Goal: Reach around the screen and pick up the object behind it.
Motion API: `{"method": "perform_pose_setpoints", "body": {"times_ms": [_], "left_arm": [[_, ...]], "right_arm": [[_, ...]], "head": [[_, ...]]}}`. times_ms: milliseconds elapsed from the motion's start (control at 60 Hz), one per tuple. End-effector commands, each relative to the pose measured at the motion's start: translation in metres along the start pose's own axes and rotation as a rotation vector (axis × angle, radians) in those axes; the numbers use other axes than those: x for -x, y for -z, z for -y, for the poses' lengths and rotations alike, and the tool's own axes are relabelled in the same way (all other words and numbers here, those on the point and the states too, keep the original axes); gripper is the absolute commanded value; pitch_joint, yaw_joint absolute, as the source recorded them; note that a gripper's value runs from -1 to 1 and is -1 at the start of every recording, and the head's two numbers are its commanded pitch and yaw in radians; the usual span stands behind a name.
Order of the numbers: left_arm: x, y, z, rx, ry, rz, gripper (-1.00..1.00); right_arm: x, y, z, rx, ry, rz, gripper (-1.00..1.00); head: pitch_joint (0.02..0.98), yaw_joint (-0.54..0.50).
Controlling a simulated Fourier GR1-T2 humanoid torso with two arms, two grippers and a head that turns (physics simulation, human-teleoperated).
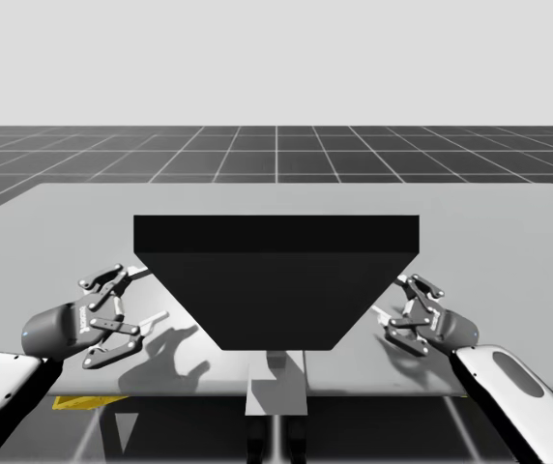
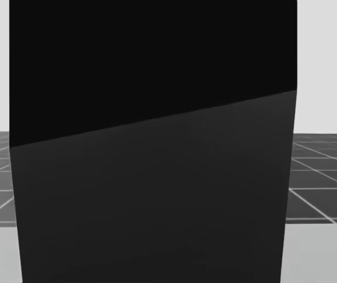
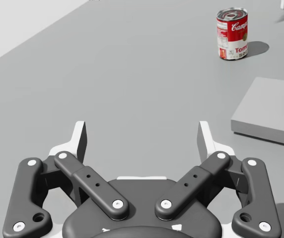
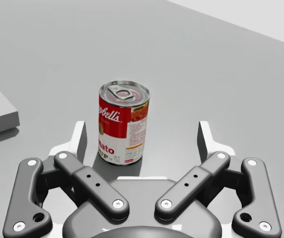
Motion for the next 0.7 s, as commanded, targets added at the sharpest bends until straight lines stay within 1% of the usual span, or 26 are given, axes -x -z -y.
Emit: {"method": "perform_pose_setpoints", "body": {"times_ms": [17,50,83,150,183,233,267,350,367,383,500,600,633,700], "left_arm": [[-0.001,-0.001,0.007,0.135,-0.023,0.004,-1.00],[-0.001,-0.001,0.007,0.135,-0.023,0.003,-1.00],[0.000,-0.002,0.007,0.134,-0.021,0.002,-1.00],[0.001,-0.002,0.007,0.132,-0.021,0.001,-1.00],[0.002,-0.003,0.007,0.131,-0.021,0.001,-1.00],[0.003,-0.003,0.007,0.131,-0.022,0.001,-1.00],[0.004,-0.004,0.007,0.130,-0.022,-0.001,-1.00],[0.005,-0.004,0.007,0.129,-0.019,-0.003,-1.00],[0.005,-0.004,0.007,0.130,-0.017,-0.004,-1.00],[0.005,-0.004,0.007,0.130,-0.016,-0.004,-1.00],[0.005,-0.005,0.007,0.131,-0.011,-0.006,-1.00],[0.006,-0.005,0.008,0.133,-0.006,-0.010,-1.00],[0.007,-0.006,0.008,0.134,-0.004,-0.013,-1.00],[0.007,-0.006,0.008,0.134,-0.001,-0.015,-1.00]], "right_arm": [[0.008,0.027,0.003,-0.037,0.015,-0.025,-1.00],[0.009,0.031,0.003,-0.042,0.016,-0.026,-1.00],[0.011,0.037,0.003,-0.052,0.027,-0.034,-1.00],[0.015,0.044,0.003,-0.060,0.025,-0.044,-1.00],[0.016,0.049,0.003,-0.067,0.036,-0.049,-1.00],[0.019,0.055,0.003,-0.074,0.040,-0.054,-1.00],[0.021,0.060,0.003,-0.084,0.049,-0.061,-1.00],[0.024,0.069,0.002,-0.097,0.059,-0.067,-1.00],[0.024,0.071,0.002,-0.101,0.069,-0.069,-1.00],[0.025,0.074,0.002,-0.103,0.072,-0.072,-1.00],[0.028,0.086,0.001,-0.119,0.069,-0.077,-1.00],[0.030,0.098,0.002,-0.134,0.082,-0.084,-1.00],[0.031,0.101,0.003,-0.138,0.095,-0.086,-1.00],[0.035,0.107,0.004,-0.140,0.096,-0.098,-1.00]], "head": [[0.180,-0.03],[0.181,-0.03],[0.184,-0.03],[0.187,-0.03],[0.188,-0.03],[0.189,-0.03],[0.189,-0.03],[0.191,-0.02],[0.191,-0.02],[0.192,-0.02],[0.195,-0.02],[0.194,-0.01],[0.195,-0.01],[0.196,-0.01]]}}
